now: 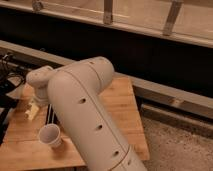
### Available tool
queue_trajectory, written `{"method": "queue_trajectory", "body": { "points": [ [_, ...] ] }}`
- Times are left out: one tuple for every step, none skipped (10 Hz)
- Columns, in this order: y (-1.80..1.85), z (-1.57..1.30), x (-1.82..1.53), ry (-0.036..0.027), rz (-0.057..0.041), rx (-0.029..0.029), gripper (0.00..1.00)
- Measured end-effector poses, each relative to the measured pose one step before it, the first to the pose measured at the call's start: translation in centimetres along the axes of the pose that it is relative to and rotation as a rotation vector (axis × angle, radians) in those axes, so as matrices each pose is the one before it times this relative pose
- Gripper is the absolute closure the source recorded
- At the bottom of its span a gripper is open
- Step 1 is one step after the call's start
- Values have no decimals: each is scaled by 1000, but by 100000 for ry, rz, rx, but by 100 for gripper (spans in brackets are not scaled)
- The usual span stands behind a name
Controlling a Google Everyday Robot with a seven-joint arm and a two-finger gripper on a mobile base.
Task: Place the eraser on the white sponge
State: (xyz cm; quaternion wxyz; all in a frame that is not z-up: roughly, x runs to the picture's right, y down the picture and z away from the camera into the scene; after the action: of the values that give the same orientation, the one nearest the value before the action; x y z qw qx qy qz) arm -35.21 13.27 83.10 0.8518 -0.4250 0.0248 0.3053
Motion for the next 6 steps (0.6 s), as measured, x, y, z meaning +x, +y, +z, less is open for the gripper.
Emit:
{"method": "queue_trajectory", "body": {
  "points": [
    [-211, -143, 71, -103, 1061, -740, 0],
    [-430, 382, 343, 657, 1149, -465, 0],
    [-143, 898, 148, 515, 550, -448, 0],
    [-401, 980, 243, 480, 1204, -186, 0],
    [-786, 1253, 403, 699, 2276, 5, 0],
    [-798, 894, 540, 679, 3204, 86, 0]
  ]
}}
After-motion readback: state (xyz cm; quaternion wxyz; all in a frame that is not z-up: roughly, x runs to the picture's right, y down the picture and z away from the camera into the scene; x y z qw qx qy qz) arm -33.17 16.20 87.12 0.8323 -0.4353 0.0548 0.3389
